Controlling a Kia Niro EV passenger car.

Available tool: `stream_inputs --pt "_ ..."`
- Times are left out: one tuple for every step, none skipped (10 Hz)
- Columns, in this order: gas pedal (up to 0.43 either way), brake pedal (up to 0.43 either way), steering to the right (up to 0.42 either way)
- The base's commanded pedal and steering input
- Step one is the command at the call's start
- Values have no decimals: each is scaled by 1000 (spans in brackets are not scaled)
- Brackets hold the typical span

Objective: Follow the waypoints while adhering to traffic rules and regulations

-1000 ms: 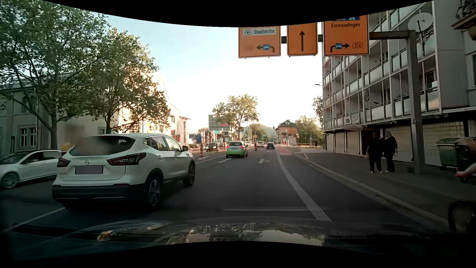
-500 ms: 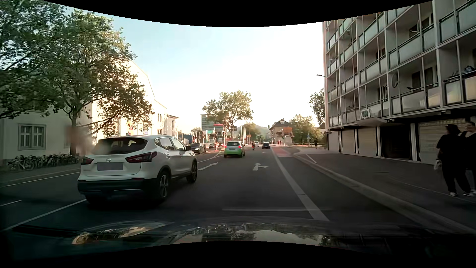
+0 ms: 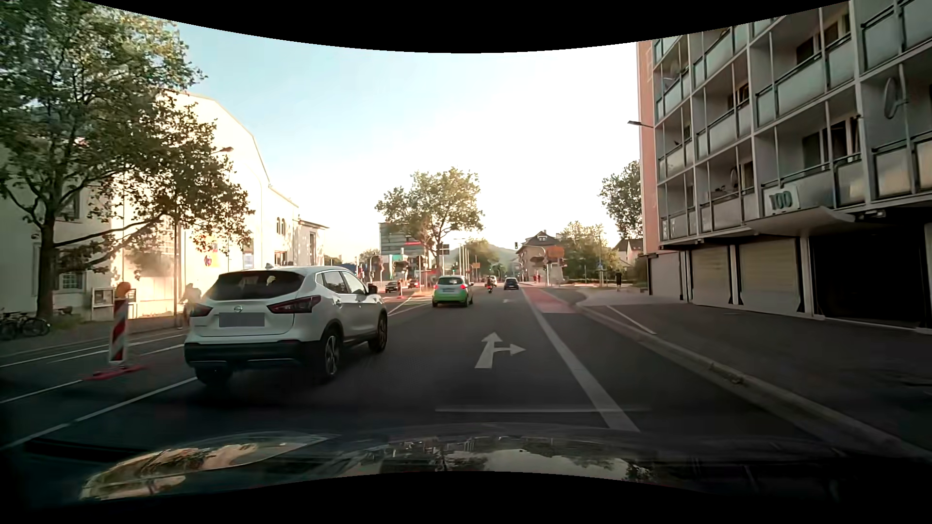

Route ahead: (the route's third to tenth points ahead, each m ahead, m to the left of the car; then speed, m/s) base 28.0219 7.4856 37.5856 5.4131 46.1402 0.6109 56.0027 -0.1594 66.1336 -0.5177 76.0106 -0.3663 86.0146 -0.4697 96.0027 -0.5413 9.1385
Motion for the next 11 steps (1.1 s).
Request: stream_inputs --pt "138 0 14" --pt "138 0 9" --pt "138 0 8" --pt "138 0 8" --pt "138 0 7" --pt "138 0 6" --pt "138 0 6" --pt "138 0 6" --pt "138 0 6" --pt "138 0 6" --pt "138 0 6"
